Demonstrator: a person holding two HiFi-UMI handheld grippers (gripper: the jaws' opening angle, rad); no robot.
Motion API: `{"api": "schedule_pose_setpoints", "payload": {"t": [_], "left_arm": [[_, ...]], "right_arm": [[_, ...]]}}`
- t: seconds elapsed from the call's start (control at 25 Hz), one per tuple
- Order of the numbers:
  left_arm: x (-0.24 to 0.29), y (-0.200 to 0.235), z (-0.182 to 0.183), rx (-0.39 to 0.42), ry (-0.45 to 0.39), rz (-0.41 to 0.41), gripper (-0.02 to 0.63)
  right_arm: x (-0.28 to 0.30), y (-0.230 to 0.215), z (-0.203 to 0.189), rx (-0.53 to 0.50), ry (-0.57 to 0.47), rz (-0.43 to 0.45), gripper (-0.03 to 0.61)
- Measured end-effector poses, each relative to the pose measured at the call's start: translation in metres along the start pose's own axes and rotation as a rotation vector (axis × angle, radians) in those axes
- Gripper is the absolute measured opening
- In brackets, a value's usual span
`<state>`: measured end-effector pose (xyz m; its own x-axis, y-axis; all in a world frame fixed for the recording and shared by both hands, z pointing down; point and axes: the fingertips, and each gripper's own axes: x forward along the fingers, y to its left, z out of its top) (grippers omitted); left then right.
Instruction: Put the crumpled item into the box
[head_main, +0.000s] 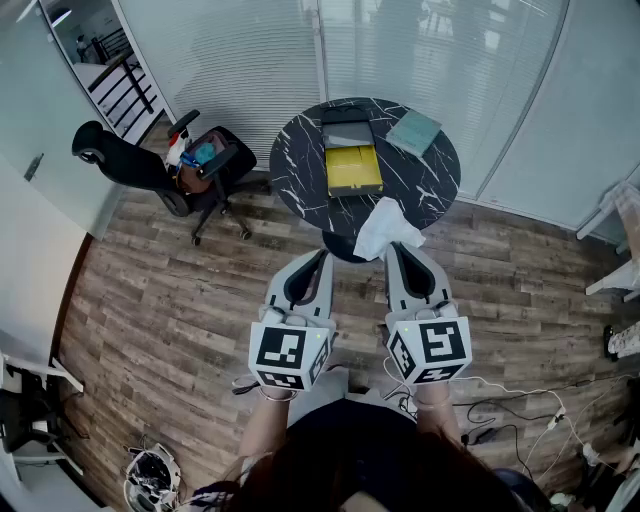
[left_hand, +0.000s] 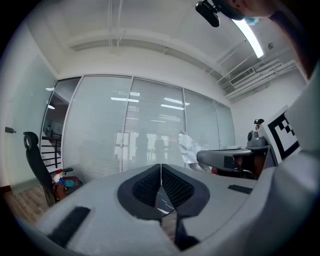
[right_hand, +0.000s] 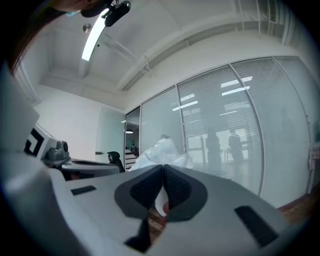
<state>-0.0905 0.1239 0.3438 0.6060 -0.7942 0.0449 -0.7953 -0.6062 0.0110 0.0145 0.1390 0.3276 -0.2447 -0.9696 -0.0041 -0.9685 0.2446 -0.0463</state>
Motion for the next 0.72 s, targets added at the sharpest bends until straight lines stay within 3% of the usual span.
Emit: {"api": "schedule_pose_setpoints", "payload": {"t": [0.36,0.72], "left_arm": [[0.015,0.031,0.001,0.005,-0.01,-0.039,0.028],[0.042,0.037,-0.012,-0.03,0.013,-0.099,0.028]], "right_arm": [[0.028,0.004,0.002,0.007,-0.012,-0.046,0.026],[0.046,-0.004,-0.01,-0.017,0.045,-0.094,0.026]]}}
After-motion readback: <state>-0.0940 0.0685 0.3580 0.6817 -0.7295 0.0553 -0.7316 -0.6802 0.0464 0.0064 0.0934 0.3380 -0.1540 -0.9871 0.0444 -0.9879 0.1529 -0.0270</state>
